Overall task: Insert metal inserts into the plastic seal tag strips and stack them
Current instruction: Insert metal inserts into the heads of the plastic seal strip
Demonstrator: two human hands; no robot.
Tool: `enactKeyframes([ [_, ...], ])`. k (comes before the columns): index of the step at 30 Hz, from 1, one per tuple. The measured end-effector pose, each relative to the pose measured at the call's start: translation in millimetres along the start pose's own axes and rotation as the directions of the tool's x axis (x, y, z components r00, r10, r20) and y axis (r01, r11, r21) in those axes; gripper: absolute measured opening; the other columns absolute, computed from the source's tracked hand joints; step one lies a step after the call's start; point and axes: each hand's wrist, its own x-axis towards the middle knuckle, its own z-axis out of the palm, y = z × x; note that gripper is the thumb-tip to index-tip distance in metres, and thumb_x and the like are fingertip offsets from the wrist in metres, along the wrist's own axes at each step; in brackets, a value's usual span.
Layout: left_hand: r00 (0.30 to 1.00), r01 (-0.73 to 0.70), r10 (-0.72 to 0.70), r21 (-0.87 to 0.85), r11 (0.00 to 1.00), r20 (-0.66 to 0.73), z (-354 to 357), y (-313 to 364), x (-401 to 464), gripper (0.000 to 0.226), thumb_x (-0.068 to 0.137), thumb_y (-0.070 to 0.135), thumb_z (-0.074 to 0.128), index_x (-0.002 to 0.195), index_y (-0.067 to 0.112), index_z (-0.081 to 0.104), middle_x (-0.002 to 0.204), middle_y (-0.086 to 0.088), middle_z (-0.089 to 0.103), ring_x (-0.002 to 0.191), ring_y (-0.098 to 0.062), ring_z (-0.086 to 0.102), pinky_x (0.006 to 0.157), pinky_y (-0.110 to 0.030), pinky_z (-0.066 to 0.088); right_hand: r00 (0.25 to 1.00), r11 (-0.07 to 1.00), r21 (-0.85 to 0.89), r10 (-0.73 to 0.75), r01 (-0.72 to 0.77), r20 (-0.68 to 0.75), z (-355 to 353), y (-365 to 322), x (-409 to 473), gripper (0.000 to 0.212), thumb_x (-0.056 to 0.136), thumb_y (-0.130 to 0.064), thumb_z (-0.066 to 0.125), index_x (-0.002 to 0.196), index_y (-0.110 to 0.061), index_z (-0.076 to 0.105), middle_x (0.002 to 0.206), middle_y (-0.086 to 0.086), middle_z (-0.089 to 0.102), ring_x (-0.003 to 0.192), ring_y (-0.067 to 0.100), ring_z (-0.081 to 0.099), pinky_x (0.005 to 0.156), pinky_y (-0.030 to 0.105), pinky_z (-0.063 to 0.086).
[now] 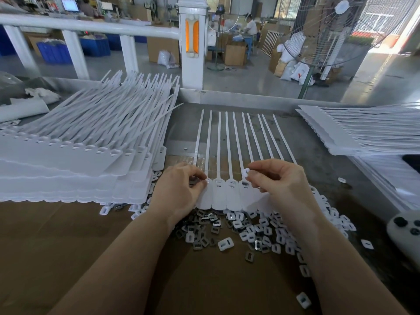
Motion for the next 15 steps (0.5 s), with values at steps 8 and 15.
enactKeyframes([
  [8, 0.995, -0.03, 0.042, 0.12, 0.992, -0.093, 0.8, 1.4, -0.4, 0.01, 0.084, 0.024, 0.066, 0.093, 0.022, 0.071, 0.083, 0.016, 0.05, 0.091, -0.008, 0.044, 0.081, -0.021, 0.035, 0.998, 0.997, -0.047, -0.062, 0.062, 0.01, 1.0, 0.1, -0.9, 0.013, 0.083, -0.008, 0.066, 0.086, -0.02, 0.07, 0.077, -0.012, 0.071, 0.07, 0.0, 0.065, 0.063, 0.006, 0.046],
  [15, 0.988, -0.105, 0.107, 0.022, 0.994, -0.115, -1.0, 7.7, -3.0, 0.017, 0.091, 0.018, 0.057, 0.102, 0.014, 0.07, 0.088, 0.008, 0.062, 0.076, -0.003, 0.05, 0.069, 0.001, 0.034, 0.986, 0.968, -0.19, -0.163, 0.165, 0.028, 7.8, 3.0, -0.9, 0.018, 0.086, -0.003, 0.062, 0.08, -0.02, 0.062, 0.077, -0.002, 0.068, 0.073, 0.005, 0.065, 0.07, 0.017, 0.052],
])
